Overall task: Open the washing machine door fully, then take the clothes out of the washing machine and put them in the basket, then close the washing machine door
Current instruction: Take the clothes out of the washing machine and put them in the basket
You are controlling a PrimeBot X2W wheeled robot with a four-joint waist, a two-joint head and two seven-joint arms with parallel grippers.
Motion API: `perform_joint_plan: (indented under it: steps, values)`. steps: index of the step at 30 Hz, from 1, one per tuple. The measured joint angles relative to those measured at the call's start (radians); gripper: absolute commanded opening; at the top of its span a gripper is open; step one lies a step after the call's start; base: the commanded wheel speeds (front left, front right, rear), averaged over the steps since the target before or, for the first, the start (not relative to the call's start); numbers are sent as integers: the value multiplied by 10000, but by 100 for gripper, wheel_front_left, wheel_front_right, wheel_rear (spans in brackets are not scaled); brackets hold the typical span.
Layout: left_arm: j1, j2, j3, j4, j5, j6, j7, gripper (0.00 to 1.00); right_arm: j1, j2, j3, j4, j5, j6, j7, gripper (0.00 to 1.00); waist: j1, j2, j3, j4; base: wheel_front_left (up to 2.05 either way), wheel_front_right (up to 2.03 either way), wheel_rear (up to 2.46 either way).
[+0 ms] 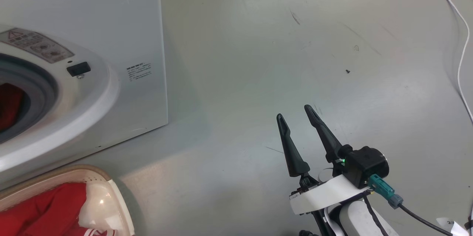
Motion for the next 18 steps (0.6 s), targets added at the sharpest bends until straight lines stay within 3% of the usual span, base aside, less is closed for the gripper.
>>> perform_joint_plan:
  steps: [18]
  values:
    - [-605, -8, -65, 1116, -38, 113, 717, 100, -88, 4, 130, -84, 0, -84, 0, 100, 0, 0, 119, -98, 0, 0, 0]
